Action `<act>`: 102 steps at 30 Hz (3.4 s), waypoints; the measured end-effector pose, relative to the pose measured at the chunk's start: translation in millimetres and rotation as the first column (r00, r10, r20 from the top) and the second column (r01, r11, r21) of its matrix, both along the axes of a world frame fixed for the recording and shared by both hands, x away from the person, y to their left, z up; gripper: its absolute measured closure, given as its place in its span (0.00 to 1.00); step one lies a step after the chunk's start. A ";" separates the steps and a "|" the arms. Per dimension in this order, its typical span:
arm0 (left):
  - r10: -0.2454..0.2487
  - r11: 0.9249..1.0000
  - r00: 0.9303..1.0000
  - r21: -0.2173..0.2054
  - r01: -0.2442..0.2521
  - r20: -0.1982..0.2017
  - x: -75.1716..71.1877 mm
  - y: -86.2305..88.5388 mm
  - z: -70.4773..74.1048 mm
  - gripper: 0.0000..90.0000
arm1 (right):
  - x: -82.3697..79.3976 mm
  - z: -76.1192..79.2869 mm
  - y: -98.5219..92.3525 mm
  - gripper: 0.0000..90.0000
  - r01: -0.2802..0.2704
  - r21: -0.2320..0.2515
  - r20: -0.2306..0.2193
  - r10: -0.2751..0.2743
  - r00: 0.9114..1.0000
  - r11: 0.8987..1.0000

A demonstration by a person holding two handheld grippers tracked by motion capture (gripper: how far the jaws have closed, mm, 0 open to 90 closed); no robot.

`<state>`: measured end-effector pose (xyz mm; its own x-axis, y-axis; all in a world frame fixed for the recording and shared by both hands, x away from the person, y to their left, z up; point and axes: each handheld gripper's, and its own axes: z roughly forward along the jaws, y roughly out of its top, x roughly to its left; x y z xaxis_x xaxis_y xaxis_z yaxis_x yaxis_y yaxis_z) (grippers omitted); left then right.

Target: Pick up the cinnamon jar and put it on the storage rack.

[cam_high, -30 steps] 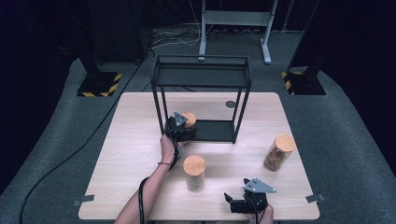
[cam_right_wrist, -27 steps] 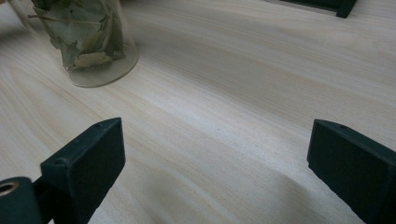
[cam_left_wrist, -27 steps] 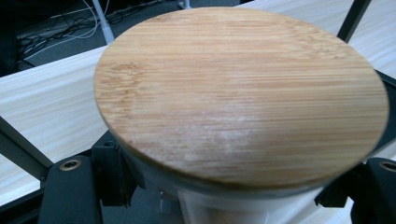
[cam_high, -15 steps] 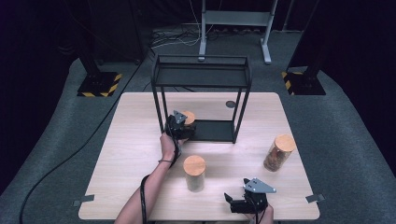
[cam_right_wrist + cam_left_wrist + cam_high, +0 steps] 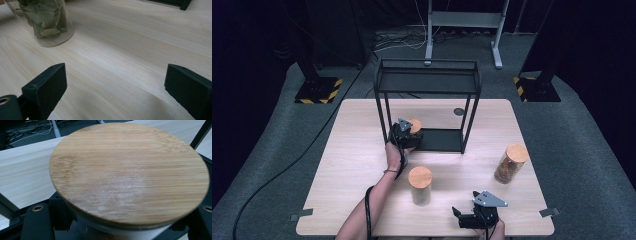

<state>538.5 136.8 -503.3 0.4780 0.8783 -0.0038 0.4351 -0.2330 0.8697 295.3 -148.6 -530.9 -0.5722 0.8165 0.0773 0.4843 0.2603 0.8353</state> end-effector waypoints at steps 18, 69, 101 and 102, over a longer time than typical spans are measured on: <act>0.010 1.000 1.000 -0.010 -0.010 0.004 9.1 -6.7 -0.9 0.28 | 0.0 0.0 -0.1 0.04 0.000 0.002 0.001 0.000 1.000 1.000; 0.027 1.000 0.999 0.016 -0.026 -0.038 7.0 -1.8 18.0 0.05 | 0.3 0.0 -0.1 0.04 -0.003 0.002 -0.001 0.003 1.000 1.000; -0.074 0.996 0.997 0.041 0.075 -0.013 -20.2 -5.7 74.4 0.00 | 0.6 0.0 0.1 0.04 -0.001 -0.001 -0.004 0.001 1.000 1.000; -0.079 0.996 0.997 0.045 0.080 -0.013 -22.7 -4.8 75.3 0.00 | 0.6 0.0 0.1 0.04 -0.001 -0.001 -0.004 0.001 1.000 1.000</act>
